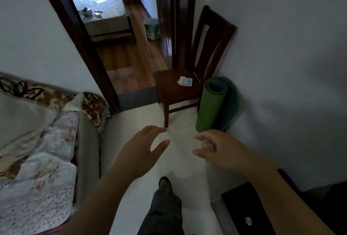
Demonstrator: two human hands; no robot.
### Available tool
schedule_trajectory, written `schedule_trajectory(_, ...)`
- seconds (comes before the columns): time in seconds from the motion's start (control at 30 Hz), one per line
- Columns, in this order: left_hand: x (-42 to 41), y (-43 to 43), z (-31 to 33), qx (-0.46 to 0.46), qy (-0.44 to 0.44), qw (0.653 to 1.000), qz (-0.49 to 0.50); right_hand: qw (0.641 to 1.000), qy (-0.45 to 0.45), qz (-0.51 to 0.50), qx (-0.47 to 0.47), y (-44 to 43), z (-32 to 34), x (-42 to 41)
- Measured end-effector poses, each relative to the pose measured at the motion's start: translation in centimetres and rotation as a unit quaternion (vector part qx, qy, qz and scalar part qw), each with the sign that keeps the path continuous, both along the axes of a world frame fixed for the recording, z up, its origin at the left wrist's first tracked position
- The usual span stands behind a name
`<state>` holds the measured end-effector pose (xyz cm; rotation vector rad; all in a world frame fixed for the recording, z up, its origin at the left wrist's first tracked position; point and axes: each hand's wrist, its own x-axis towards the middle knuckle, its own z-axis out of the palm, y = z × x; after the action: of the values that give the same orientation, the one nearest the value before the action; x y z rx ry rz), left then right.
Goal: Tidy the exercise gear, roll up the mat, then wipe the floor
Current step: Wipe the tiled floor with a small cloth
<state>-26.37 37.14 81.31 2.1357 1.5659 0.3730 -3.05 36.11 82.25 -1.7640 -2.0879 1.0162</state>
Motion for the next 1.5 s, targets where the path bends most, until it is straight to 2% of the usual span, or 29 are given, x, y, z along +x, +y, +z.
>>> schedule_trajectory(0.3, -1.7, 22.3, 1.2, 0.012, 0.025, 0.999, -0.029, 1.000, -0.020, 0.000, 0.005, 21.4, 1.5, -2.9)
schedule_trajectory(0.57, -2.9, 35.3, 0.2, -0.023, 0.061, 0.997, -0.038, 0.999, -0.012, 0.005, -0.033, 33.7, -0.4, -3.7)
schedule_trajectory(0.73, -2.1, 45.3, -0.9, -0.003, 0.060, 0.998, -0.038, 1.000, -0.004, 0.006, -0.026, 44.0, -1.6, -2.6)
schedule_trajectory(1.03, 3.4, 64.0, -1.2, -0.038, 0.096, 0.992, -0.067, 0.999, 0.014, -0.022, -0.033, 62.6, -3.3, 3.2)
schedule_trajectory(1.2, 5.7, 71.8, -0.8, -0.046, 0.096, 0.990, -0.088, 0.998, 0.006, -0.065, -0.011, 70.5, -3.7, 6.0)
schedule_trajectory(1.37, 6.9, 79.2, -1.4, -0.044, 0.100, 0.983, -0.150, 0.992, 0.000, -0.128, 0.003, 74.5, -4.8, 7.5)
schedule_trajectory(1.5, 8.6, 85.0, -2.5, -0.064, 0.113, 0.964, -0.233, 0.977, 0.001, -0.212, -0.008, 76.4, -6.7, 7.6)
